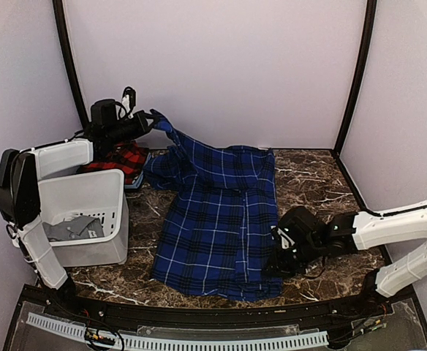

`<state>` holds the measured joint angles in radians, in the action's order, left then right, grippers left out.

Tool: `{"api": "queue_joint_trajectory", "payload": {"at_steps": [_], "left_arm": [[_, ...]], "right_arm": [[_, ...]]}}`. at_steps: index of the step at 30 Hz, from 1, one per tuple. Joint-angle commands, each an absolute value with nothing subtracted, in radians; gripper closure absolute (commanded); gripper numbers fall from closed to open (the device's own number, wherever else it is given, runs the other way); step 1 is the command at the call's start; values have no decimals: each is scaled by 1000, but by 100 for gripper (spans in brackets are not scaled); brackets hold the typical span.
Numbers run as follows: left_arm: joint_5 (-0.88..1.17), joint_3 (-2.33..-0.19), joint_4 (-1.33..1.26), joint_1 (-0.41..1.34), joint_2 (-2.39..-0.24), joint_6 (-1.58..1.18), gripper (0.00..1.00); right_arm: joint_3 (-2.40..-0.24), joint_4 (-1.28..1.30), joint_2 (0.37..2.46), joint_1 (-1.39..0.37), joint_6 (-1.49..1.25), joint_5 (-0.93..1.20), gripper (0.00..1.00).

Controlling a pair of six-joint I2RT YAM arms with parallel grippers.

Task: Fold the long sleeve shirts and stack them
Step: Fold the sleeve of the 1/3-folded shirt.

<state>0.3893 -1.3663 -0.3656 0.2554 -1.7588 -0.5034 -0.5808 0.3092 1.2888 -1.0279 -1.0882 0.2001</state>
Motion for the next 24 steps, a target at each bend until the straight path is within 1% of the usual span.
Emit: {"api": "queue_joint_trajectory", "payload": {"at_steps": [1,5,11,16,20,24], "left_arm": [[346,-1342,-356,256,-1695,-482,100],[339,-1350,-336,256,-1689,-471,100],[392,-1375,-310,256,-1697,-445,100],[458,-1391,-282,263,-1702,-418,100],[539,-1398,-266,282,-1705,-393,100],[628,-1415,-230,316,-1712,-346,100]], "right_arm": [[-699,386,1255,-1038,-1020,149,81],[-782,421,1334,-1048,-961,114,77],[-868,365,1495,-1098,-928,127,78],[-859,315,1583,-1137,-937,165,78],[-862,302,1597,-1139,-943,182,80],[-909,358,1533,-1129,-940,132,79]]}}
